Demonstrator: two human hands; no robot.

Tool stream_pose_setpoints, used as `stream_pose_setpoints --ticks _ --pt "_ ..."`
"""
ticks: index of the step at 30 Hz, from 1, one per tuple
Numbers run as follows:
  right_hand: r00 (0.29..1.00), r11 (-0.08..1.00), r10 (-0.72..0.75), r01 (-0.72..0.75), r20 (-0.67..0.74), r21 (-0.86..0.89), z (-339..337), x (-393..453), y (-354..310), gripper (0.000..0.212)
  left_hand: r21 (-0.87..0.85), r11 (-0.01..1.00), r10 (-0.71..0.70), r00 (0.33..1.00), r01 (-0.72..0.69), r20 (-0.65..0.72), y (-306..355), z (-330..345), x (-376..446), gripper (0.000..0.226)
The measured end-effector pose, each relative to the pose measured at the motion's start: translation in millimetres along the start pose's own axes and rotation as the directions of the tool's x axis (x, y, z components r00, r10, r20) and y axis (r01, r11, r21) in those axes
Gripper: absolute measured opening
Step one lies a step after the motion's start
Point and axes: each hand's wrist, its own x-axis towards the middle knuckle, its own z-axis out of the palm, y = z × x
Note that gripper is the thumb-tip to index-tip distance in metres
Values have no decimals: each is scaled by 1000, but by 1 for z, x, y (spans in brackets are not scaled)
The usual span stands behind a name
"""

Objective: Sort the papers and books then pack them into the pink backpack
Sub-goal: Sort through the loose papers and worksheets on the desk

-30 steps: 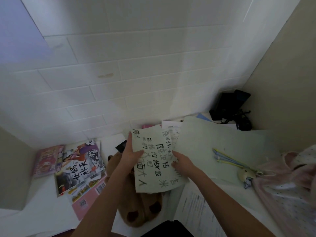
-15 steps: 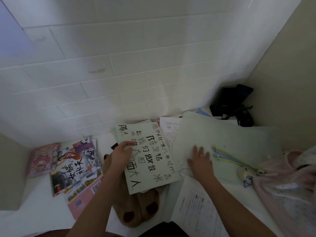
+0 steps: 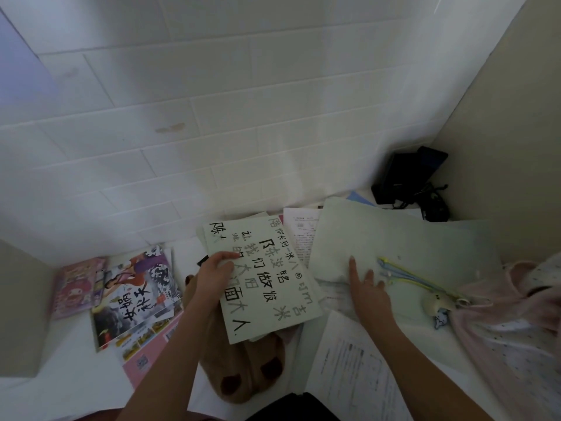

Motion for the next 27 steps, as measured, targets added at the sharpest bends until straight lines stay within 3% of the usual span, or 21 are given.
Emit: stream_pose_setpoints --ticks 3,6,8,10,12,14,16,17,18,20,23,26,27 --pt "999 999 15 -16 -41 -32 -8 4 11 64 -1 1000 0 1000 0 0 0 1 0 26" --pt "988 988 111 -98 -106 117 -28 4 6 59 27 1000 11 1000 -11 -6 0 2 0 25" --pt "975 974 29 22 -222 226 -43 1 -14 57 33 999 12 1000 -12 -3 0 3 0 24" --pt "919 874 -110 271 -379 403 -59 -7 -45 55 53 998 23 1000 -23 -7 0 3 1 25" --pt "862 663 -182 463 -473 588 -76 -19 -80 49 45 999 16 1000 -15 -7 3 4 0 21" --pt "889 376 -108 451 -445 810 -87 -34 -113 33 -111 992 -54 998 57 34 8 5 -5 23" --pt "979 6 -84 189 -188 982 -94 -47 -135 24 -272 954 -105 989 129 102 10 4 -11 49" --pt "990 -149 -141 -20 -1 989 -93 -49 -142 23 -295 941 -132 983 164 124 11 3 -13 59" --pt "968 -230 -197 -197 152 953 -90 -51 -146 25 -297 935 -163 978 196 132 12 2 -14 65" --pt "936 -190 -209 -323 283 927 -83 -54 -146 28 -288 933 -188 975 215 119 14 2 -15 61" --pt "947 43 -97 -302 305 952 -68 -56 -138 42 -157 976 -132 983 151 129 15 5 -11 38" --pt "937 -6 155 -316 313 949 -56 -58 -125 53 -136 985 -93 989 108 115 10 7 -9 27" --pt "926 27 275 -277 260 960 -55 -58 -120 55 -164 980 -98 990 114 101 9 7 -8 25"
